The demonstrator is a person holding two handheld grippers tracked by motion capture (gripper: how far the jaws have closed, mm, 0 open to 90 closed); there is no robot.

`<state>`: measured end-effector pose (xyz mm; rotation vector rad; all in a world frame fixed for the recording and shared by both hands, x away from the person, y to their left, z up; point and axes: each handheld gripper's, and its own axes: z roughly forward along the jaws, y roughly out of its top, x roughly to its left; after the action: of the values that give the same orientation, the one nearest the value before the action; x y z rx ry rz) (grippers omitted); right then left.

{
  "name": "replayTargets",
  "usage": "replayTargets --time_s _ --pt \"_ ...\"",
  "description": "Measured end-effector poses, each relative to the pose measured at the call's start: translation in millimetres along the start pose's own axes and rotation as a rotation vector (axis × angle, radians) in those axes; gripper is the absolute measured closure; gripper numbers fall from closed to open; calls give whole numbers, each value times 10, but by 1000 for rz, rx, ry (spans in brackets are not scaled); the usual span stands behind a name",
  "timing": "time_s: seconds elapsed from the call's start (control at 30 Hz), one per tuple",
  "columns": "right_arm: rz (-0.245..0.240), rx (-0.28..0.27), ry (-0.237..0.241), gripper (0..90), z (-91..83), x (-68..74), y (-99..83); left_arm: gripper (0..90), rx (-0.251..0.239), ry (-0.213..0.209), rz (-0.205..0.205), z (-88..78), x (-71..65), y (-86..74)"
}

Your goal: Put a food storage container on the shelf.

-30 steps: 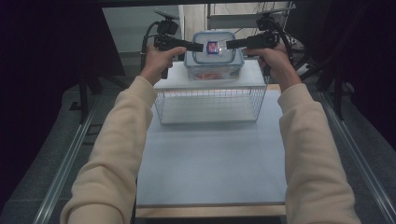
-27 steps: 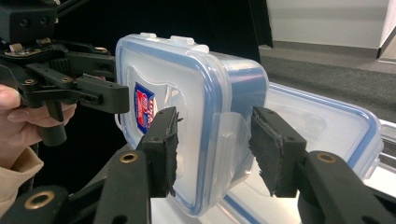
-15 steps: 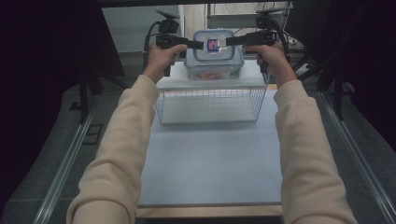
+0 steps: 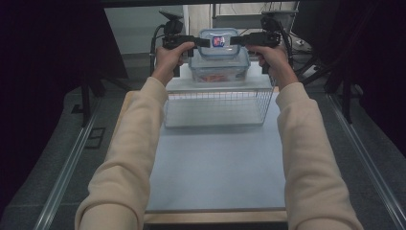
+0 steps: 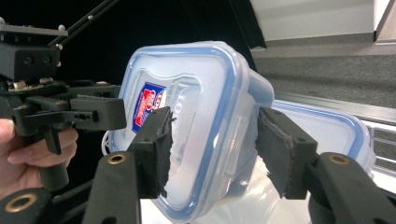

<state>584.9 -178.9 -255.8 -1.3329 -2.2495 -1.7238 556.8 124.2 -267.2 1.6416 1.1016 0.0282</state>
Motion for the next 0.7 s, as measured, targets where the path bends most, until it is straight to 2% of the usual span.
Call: replayTargets --time_s 0.13,0.23,0.3,0.4,0.53,0.7 --pt "30 -18 4 444 15 -44 -4 399 4 -26 -28 23 50 -2" --pt "31 -12 -13 439 25 -52 -9 348 5 -29 -45 56 72 -4" --pt "33 -14 -27 428 33 -61 -17 342 0 -47 -61 73 89 -9" --pt "40 -19 -20 434 19 -78 -29 332 2 -45 -53 82 98 -9" --pt "23 -16 -33 425 0 -40 -28 257 5 -24 -37 105 83 -10" --pt "-4 -33 -41 419 -79 -6 -32 184 -2 -8 12 59 57 -16"
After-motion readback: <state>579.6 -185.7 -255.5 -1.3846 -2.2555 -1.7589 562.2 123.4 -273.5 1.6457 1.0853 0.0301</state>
